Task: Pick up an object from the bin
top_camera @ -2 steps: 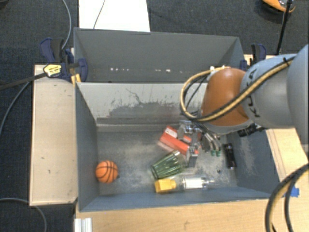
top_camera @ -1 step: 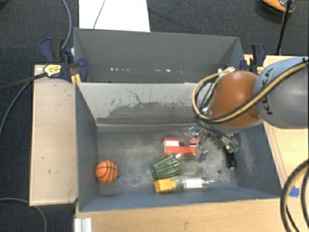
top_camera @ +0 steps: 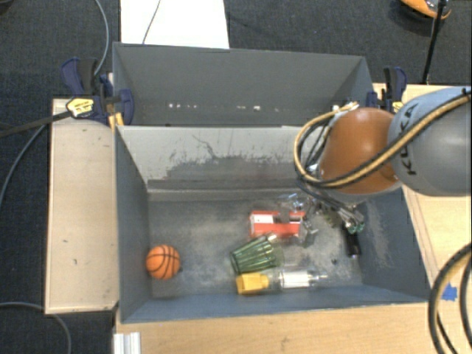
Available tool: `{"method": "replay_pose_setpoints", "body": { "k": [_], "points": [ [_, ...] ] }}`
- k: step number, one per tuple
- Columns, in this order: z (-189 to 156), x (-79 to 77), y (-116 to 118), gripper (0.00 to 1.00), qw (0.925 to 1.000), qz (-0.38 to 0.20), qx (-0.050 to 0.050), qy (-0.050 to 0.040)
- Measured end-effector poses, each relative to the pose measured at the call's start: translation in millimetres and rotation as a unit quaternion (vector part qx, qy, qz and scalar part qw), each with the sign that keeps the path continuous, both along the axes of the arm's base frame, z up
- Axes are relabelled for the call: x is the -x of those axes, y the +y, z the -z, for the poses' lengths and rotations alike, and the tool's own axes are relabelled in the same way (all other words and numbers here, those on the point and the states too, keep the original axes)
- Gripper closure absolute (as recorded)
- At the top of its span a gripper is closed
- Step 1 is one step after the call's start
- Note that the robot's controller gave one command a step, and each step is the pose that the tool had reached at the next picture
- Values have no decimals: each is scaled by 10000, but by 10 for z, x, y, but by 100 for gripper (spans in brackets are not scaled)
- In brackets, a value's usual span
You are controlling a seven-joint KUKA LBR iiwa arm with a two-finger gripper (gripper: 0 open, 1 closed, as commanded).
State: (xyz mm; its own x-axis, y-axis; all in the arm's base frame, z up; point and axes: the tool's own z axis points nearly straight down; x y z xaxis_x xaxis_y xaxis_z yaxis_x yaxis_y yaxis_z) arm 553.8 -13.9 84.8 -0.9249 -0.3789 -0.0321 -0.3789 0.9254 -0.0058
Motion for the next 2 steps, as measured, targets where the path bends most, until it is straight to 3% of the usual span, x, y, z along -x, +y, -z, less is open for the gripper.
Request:
{"method": "replay_pose_setpoints", "body": {
  "k": [1,2],
  "points": [
    [-466,66,54,100,9999,-39,22,92],
    [-999,-36,109,100,9990,-449,19,40]
  ]
}}
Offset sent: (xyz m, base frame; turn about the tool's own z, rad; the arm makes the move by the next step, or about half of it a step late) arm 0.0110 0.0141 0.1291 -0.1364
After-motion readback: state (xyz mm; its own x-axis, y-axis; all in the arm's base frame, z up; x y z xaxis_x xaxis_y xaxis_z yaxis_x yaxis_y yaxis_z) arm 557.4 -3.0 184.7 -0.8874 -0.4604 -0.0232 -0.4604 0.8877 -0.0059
